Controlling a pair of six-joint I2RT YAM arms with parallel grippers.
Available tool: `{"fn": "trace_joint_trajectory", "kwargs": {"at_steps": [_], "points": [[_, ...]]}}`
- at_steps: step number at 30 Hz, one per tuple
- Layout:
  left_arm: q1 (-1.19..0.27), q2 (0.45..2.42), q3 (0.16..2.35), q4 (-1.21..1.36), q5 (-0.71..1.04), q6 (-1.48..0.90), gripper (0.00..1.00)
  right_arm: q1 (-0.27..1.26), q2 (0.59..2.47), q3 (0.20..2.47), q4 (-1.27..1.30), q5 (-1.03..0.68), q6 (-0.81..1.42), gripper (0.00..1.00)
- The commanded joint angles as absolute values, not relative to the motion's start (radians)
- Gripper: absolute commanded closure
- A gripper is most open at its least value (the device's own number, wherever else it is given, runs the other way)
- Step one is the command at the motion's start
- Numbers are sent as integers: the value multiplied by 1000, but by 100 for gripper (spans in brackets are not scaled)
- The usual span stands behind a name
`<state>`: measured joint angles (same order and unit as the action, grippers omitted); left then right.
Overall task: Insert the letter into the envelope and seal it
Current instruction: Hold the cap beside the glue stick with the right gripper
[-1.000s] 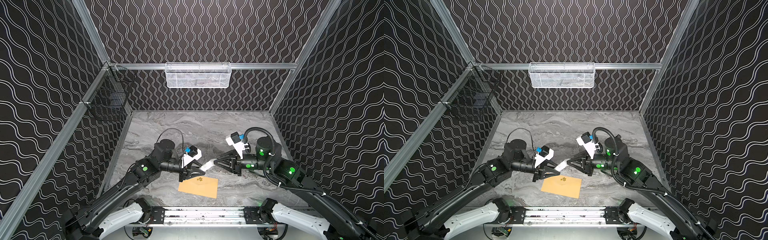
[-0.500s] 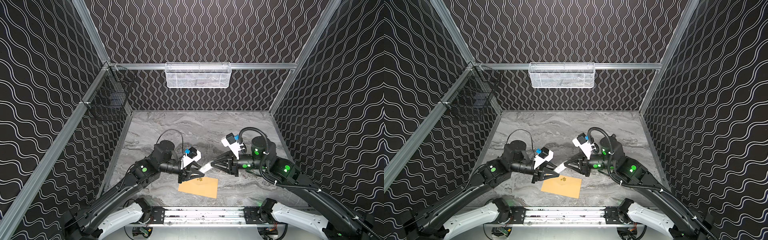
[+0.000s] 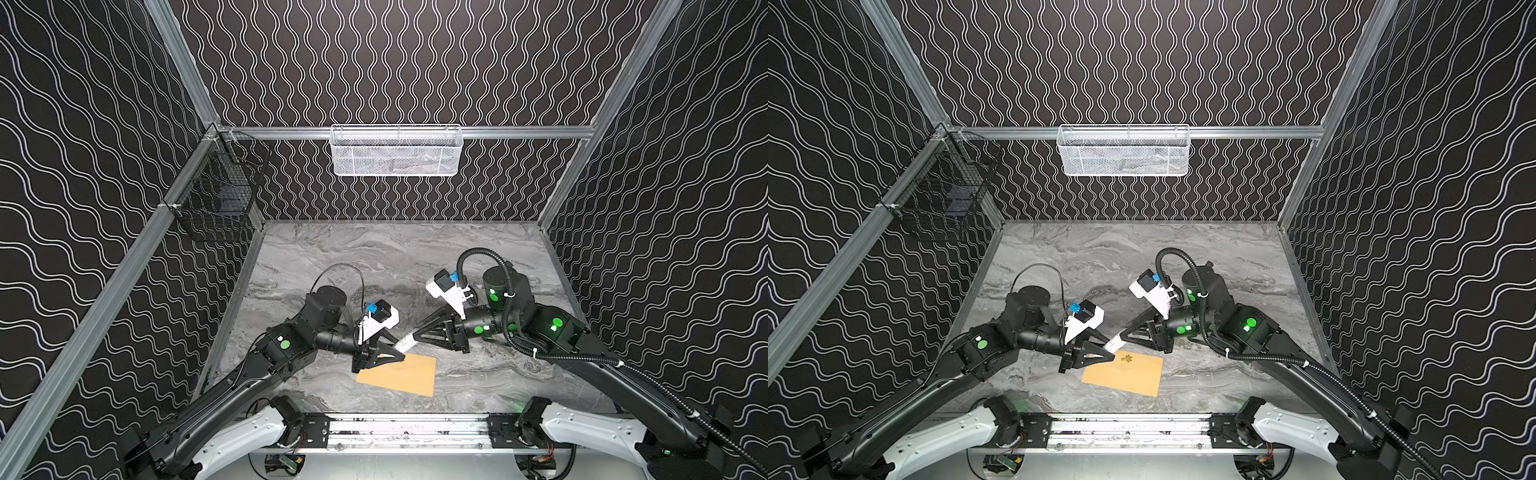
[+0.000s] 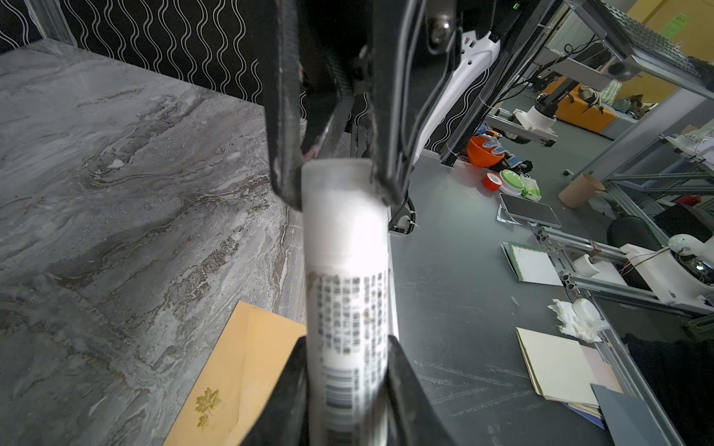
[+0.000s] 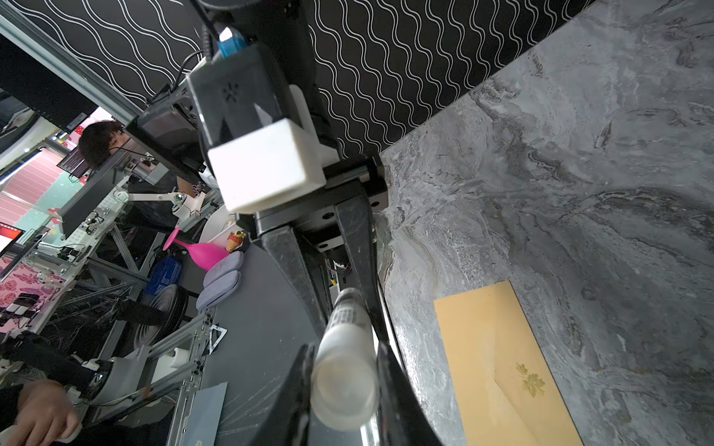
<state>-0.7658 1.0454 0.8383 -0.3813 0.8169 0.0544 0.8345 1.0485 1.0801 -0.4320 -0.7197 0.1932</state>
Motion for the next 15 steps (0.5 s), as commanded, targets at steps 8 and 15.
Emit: {"fn": "trace_joint_trajectory", "kwargs": {"at_steps": [8, 15], "points": [[-778, 1029, 842, -136, 833, 27, 100, 854, 1107, 1083, -529, -779, 133, 97], [-778, 1025, 842, -144, 809, 26, 100, 861, 1118, 1081, -557, -815, 105, 96]]}}
